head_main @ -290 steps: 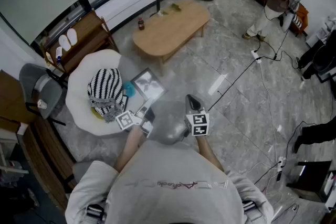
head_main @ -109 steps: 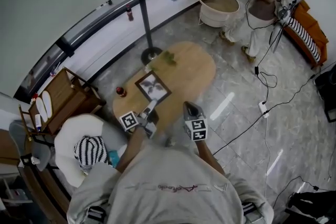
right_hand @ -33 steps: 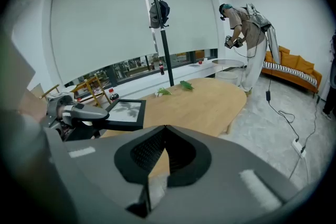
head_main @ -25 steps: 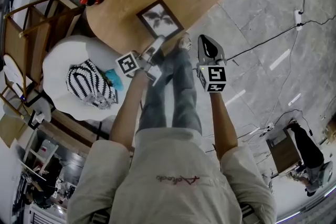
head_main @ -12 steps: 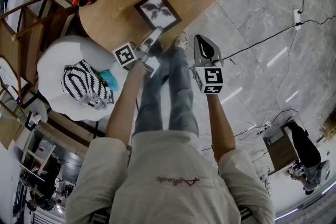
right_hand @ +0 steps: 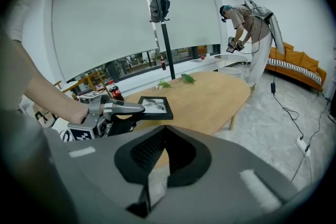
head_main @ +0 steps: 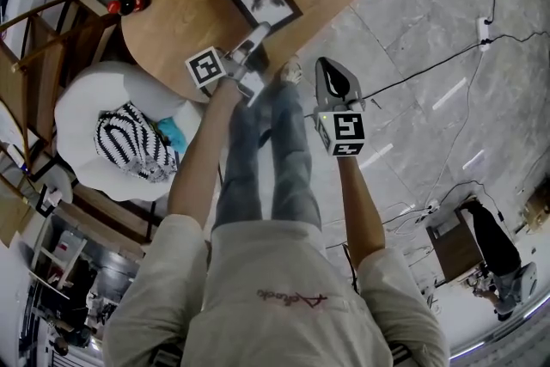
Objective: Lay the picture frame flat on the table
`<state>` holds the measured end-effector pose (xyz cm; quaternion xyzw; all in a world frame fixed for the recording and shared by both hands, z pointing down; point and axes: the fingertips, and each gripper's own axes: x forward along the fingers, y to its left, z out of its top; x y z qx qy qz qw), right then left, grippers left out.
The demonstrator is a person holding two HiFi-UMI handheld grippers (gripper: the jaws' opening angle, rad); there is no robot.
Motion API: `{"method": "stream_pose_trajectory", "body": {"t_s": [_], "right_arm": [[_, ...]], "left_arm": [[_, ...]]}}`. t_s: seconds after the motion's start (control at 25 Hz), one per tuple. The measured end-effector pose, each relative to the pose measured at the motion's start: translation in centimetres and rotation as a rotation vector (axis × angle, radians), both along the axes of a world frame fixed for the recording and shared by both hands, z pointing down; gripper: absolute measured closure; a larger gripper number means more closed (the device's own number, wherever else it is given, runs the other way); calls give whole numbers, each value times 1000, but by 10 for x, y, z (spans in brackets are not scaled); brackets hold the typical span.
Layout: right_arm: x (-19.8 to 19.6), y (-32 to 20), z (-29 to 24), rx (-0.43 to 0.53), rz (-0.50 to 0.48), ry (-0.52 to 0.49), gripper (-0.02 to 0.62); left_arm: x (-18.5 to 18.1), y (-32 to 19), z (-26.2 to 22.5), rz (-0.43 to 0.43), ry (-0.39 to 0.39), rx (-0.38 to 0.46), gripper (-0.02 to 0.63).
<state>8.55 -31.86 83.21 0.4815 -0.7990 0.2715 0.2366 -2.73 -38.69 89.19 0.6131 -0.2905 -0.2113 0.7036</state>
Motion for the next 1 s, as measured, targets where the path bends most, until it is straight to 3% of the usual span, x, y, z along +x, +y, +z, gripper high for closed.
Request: {"method": "stream_pose_trajectory", "body": {"t_s": [0.68, 0.88, 1.0], "right_arm": [[-1, 9, 9, 1, -14, -4, 592], [-1, 10, 14, -18, -21, -1, 592], [-2, 12, 16, -16, -22, 0, 591]], "left_arm": [[15, -35, 32, 5, 17, -17, 535], [19, -38, 42, 15, -10, -30, 535], [17, -34, 49, 26, -72, -43, 524]]}}
